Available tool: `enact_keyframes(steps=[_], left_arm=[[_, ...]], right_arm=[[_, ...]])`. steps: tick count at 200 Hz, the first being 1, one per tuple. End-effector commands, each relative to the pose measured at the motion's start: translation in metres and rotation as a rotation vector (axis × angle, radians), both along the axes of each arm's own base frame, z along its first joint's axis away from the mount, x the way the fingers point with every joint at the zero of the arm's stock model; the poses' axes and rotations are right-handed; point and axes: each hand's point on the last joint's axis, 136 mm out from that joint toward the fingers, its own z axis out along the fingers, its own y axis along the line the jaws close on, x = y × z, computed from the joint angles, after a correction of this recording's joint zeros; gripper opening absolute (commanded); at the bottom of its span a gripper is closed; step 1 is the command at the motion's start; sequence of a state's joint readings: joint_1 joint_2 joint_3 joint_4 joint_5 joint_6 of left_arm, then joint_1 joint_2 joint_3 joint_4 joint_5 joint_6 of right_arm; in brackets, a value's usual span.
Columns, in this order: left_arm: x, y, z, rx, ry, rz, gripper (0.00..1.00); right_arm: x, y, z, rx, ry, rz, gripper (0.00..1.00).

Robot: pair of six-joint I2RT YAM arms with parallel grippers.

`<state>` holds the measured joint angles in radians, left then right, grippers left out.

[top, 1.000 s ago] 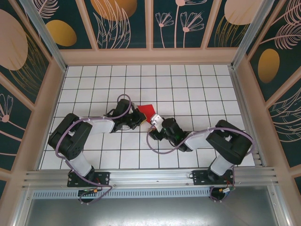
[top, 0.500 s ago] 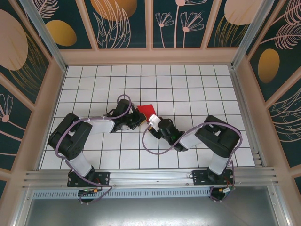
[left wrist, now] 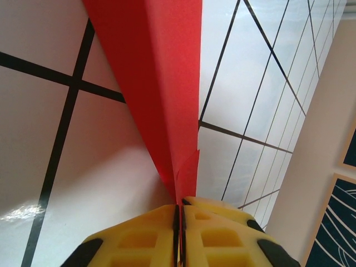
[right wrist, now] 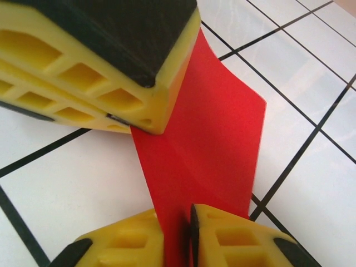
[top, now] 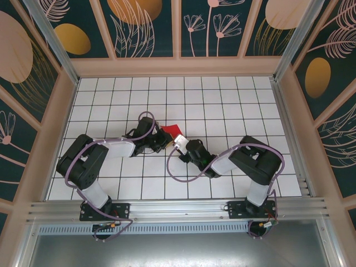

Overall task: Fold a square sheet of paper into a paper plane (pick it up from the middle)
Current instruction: Fold the wing for the fifth time at the center of the table.

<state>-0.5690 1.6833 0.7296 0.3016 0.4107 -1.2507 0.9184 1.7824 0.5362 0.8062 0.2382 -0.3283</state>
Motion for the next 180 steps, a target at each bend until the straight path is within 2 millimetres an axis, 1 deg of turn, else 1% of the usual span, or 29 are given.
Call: enact_keyframes(steps=[1,20,32,72,94,128,155,173,180], left_arm=[[0.001,0.0,0.016,0.006,-0.028,-0.002,0.19],[0.005,0.006,0.021,0.031,-0.051,0.01,0.27],[0.008,0.015,0.023,0.05,-0.064,0.028,0.31],[0.013,0.043,0.036,0.092,-0.122,0.093,0.42],[0.011,0.051,0.041,0.097,-0.154,0.114,0.46],[0.003,0.05,0.045,0.043,-0.204,0.098,0.47],[-0.003,0.041,0.049,-0.022,-0.241,0.05,0.43],[-0.006,0.039,0.048,-0.041,-0.251,0.032,0.4],[-0.008,0.04,0.044,-0.038,-0.243,0.033,0.39]], right_arm=[[0.001,0.01,0.005,0.025,-0.004,0.011,0.14],[-0.003,0.012,0.004,0.05,0.031,0.027,0.1],[-0.006,0.013,0.005,0.078,0.061,0.034,0.09],[-0.016,0.018,0.013,0.22,0.193,0.065,0.09],[-0.019,0.02,0.014,0.288,0.287,0.069,0.09],[-0.02,0.023,0.013,0.354,0.407,0.071,0.1],[-0.018,0.026,0.011,0.419,0.505,0.062,0.1],[-0.019,0.029,0.01,0.456,0.573,0.07,0.1],[-0.019,0.03,0.01,0.472,0.598,0.073,0.1]])
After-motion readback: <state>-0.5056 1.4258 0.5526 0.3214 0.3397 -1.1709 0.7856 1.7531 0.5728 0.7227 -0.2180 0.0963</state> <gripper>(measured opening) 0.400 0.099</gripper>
